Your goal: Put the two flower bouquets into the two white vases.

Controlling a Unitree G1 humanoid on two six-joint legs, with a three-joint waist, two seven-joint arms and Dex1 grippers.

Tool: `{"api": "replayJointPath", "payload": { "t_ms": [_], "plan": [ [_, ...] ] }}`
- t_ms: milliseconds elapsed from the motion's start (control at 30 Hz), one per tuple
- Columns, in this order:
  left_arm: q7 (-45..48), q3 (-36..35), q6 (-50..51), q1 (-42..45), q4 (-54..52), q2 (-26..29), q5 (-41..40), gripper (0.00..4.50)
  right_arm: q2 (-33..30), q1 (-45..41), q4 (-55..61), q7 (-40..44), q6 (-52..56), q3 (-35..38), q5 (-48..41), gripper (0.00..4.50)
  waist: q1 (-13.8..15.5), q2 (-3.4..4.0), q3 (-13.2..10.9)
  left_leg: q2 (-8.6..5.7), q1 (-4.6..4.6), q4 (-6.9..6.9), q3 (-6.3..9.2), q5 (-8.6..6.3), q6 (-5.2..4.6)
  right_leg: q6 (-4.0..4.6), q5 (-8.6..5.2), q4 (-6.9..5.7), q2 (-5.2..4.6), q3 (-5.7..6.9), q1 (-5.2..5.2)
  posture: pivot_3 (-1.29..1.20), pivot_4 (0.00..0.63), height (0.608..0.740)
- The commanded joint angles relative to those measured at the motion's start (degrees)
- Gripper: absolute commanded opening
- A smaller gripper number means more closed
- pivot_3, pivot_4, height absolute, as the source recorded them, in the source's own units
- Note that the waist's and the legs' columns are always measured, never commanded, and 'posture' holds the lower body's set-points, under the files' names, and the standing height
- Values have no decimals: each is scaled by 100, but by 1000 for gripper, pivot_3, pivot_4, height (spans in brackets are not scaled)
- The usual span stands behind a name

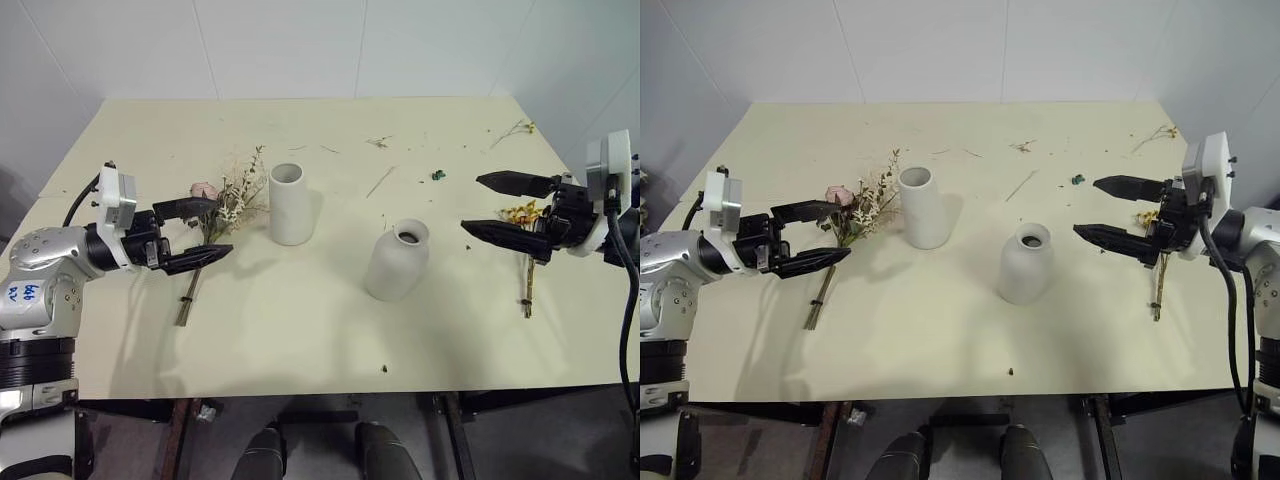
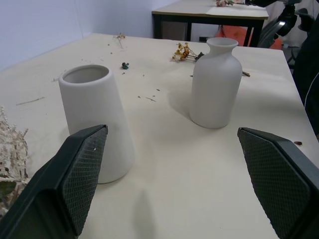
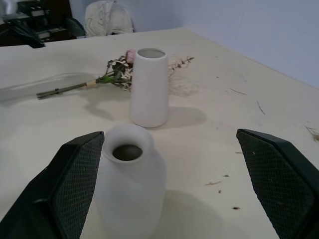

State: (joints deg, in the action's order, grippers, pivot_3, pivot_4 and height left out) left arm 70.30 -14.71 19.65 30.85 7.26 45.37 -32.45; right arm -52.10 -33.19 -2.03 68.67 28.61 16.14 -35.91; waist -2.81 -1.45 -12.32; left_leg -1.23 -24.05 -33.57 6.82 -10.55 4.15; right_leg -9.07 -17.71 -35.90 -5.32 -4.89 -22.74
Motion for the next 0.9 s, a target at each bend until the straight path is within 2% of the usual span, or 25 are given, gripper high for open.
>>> {"api": "replayJointPath", "payload": {
  "t_ms": [33,233,367,467,567,733,900],
  "plan": [
    [-54,-159,61,46,-278,72,-187,4465,-85,-130,-99,-132,-151,66,131,4500,4,0,0,0,1,0,0,0,0,0,0,0,0,0,1,0,150,740],
    [-77,-93,230,52,-653,-156,-532,4465,-711,-100,-565,-645,257,116,722,4500,40,1,0,-3,0,2,-1,0,0,0,0,3,-5,-1,1,0,150,740],
    [15,99,214,310,-612,-190,-464,4465,-1437,-338,-1285,-1083,1202,-271,1275,4500,96,2,-1,-3,0,1,-2,0,0,3,-2,5,-2,0,-2,0,150,740],
    [25,165,204,420,-682,-249,-488,4465,-1694,-755,-1908,-1252,2033,-1001,1821,4500,99,2,0,-3,0,-4,-6,-1,0,13,-6,9,-3,-1,0,0,150,740],
    [30,216,191,439,-763,-286,-492,4465,-1531,-1500,-2621,-1287,2641,-1781,2323,4500,40,2,-1,-2,-1,-4,-17,-1,1,27,-8,22,-4,-10,1,0,150,740],
    [-70,105,353,244,-1015,-279,-631,4465,-1095,-2245,-3589,-1073,2949,-2543,2782,4500,-52,3,-1,-1,-1,4,-25,-3,-2,2,4,25,-3,-16,-2,0,150,740],
    [-228,-168,548,-107,-1354,-124,-784,4465,-635,-2787,-4627,-1218,2897,-2840,3214,4500,-47,4,-2,1,-2,8,-25,-8,-3,0,1,21,-1,-15,-7,0,150,740]
  ]
}}
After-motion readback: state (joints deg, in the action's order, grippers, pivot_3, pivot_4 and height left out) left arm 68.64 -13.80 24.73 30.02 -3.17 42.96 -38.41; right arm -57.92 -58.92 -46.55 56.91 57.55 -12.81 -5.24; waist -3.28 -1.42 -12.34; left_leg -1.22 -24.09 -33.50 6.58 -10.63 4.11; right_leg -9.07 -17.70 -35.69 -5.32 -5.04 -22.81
